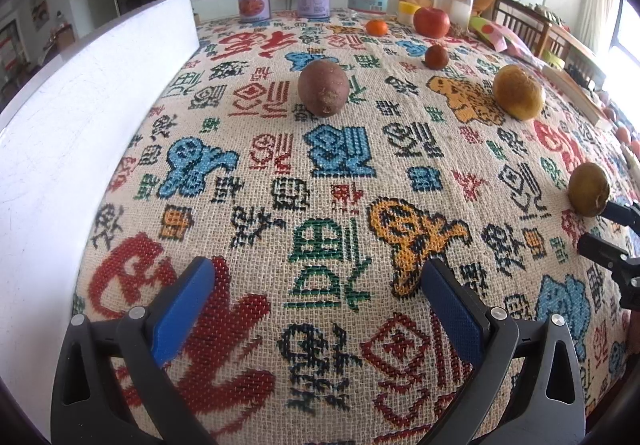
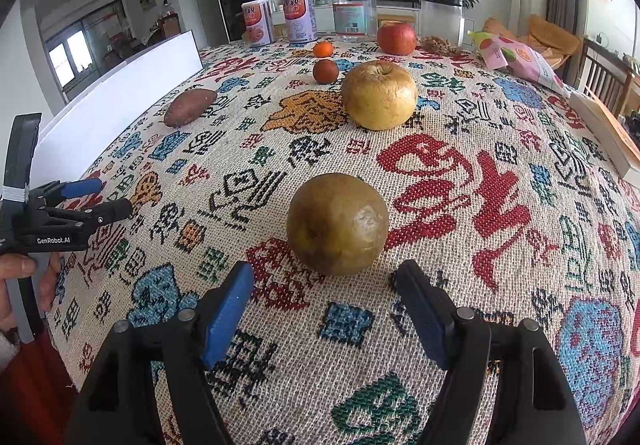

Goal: Organize fruits
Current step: 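Grasp the brown pear with the right tool while the left tool approaches the sweet potato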

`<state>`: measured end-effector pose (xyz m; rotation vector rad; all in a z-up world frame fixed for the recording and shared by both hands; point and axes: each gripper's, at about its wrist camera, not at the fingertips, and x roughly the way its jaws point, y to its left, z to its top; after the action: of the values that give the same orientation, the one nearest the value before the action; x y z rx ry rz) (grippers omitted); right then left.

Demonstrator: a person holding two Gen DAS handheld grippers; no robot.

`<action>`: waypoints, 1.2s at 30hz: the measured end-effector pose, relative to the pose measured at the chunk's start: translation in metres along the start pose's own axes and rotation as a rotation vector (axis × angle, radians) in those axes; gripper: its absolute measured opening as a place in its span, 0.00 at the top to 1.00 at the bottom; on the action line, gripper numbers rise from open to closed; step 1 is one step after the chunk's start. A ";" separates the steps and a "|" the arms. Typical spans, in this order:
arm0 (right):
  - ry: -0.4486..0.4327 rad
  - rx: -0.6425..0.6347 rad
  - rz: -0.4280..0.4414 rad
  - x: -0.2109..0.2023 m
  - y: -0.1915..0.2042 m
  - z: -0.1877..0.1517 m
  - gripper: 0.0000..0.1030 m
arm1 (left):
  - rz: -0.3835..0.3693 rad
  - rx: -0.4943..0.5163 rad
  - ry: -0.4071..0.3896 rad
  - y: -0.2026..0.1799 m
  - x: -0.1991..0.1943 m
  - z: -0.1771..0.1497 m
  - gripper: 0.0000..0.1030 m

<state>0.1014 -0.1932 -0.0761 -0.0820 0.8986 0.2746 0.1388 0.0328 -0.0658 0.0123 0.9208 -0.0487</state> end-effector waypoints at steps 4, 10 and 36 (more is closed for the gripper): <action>0.018 -0.047 -0.050 0.004 0.009 0.000 0.18 | -0.091 -0.017 0.032 0.003 0.006 0.020 0.01; 0.024 -0.030 -0.043 0.005 0.005 0.001 0.15 | -0.079 -0.039 0.014 -0.003 0.036 0.091 0.03; 0.025 -0.026 -0.037 0.005 0.005 0.001 0.14 | -0.041 -0.025 0.008 -0.030 -0.015 0.000 0.15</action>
<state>0.1039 -0.1873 -0.0795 -0.1265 0.9173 0.2515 0.1281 0.0036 -0.0539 -0.0295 0.9292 -0.0753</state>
